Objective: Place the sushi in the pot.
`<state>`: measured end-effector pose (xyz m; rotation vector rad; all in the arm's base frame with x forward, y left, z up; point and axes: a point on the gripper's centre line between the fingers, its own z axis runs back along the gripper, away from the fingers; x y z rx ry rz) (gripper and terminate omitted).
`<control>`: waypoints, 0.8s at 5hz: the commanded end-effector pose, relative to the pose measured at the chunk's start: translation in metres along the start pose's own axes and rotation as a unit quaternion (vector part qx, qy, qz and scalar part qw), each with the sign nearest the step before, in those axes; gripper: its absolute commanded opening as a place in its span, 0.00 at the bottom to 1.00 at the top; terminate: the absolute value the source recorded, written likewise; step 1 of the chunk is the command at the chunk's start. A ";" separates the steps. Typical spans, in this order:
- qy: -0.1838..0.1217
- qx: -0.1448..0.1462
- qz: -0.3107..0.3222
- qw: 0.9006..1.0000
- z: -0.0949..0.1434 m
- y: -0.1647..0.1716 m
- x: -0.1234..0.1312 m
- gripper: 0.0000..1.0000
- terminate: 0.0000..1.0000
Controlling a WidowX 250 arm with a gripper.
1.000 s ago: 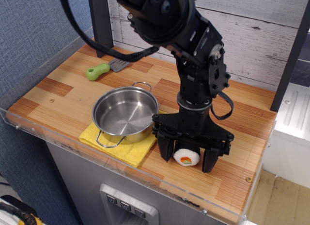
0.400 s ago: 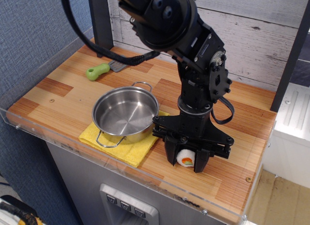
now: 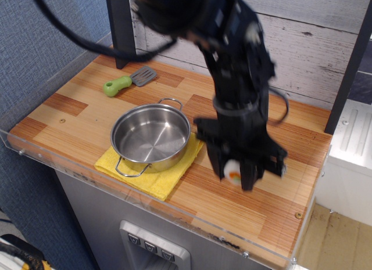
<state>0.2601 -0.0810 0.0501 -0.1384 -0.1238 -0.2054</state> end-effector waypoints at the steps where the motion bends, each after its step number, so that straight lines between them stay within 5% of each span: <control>1: -0.064 -0.043 -0.040 0.996 0.055 0.030 0.016 0.00 0.00; 3: -0.029 -0.032 -0.012 0.999 0.049 0.078 0.011 0.00 0.00; 4: -0.005 -0.003 -0.008 1.000 0.047 0.079 0.007 0.00 0.00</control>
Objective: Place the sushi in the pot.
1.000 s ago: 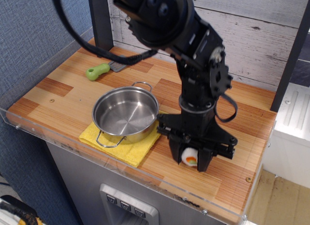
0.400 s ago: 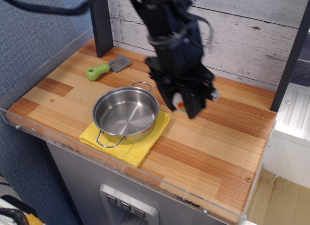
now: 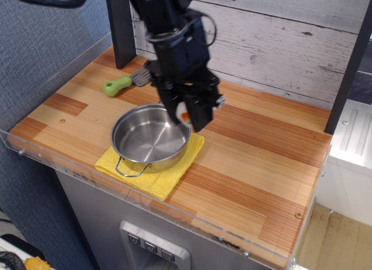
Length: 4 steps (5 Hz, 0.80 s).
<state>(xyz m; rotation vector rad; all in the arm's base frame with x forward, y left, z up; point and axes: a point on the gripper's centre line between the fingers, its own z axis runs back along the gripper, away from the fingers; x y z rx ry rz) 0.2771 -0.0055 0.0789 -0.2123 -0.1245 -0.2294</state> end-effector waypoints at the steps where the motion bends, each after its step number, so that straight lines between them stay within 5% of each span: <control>1: 0.022 0.048 -0.001 0.999 0.005 0.004 -0.002 0.00 0.00; 4: 0.052 0.046 0.030 0.997 -0.008 0.024 -0.010 0.00 0.00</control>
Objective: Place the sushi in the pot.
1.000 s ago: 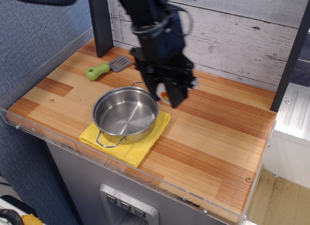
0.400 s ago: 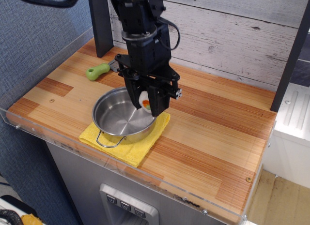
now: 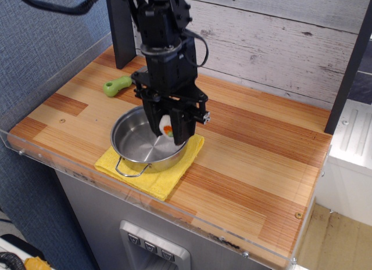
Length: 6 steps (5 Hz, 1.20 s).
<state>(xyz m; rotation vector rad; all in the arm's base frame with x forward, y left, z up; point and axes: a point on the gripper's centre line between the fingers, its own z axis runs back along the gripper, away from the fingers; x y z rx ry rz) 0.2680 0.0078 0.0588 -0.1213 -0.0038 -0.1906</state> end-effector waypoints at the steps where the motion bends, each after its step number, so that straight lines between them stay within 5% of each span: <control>1: -0.009 0.005 0.024 1.000 0.008 0.023 0.001 0.00 0.00; 6: 0.019 0.015 0.022 0.999 0.008 0.034 -0.005 0.00 0.00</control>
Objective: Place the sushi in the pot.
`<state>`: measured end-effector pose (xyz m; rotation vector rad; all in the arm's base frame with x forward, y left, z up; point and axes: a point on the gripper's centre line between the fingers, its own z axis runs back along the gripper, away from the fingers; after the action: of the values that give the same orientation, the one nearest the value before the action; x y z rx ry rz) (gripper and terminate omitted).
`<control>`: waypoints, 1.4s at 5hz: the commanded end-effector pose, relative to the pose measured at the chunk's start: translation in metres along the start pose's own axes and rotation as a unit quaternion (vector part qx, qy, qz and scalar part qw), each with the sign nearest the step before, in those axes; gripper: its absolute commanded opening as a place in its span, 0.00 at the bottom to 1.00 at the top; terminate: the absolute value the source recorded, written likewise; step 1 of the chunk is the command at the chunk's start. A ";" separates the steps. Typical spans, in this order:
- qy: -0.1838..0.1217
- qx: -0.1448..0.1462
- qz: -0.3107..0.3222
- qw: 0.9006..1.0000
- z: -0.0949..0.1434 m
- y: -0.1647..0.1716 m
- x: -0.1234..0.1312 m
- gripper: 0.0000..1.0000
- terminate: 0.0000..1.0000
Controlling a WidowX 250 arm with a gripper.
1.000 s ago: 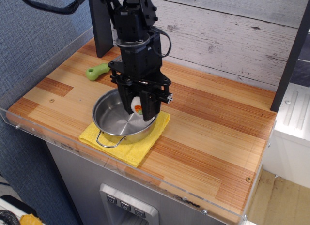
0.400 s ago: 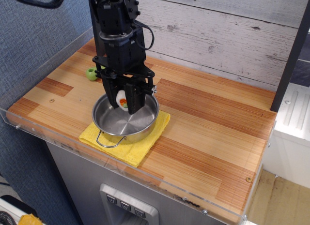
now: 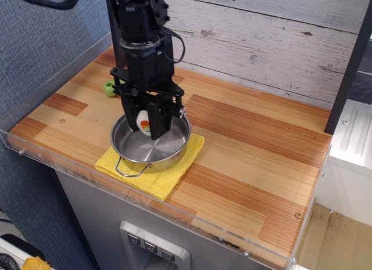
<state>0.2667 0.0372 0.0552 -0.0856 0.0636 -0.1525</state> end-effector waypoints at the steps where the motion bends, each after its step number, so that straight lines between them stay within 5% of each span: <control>1: -0.011 -0.009 0.006 1.000 0.009 0.005 0.001 1.00 0.00; 2: -0.007 -0.009 0.008 1.000 0.009 0.007 0.000 1.00 0.00; 4: -0.047 0.015 0.010 0.999 0.034 -0.001 -0.005 1.00 0.00; 6: -0.156 0.022 0.011 0.988 0.071 -0.034 -0.013 1.00 0.00; 7: -0.185 0.023 0.031 0.982 0.075 -0.044 -0.008 1.00 0.00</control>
<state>0.2609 0.0001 0.1255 -0.0653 -0.2711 -0.0654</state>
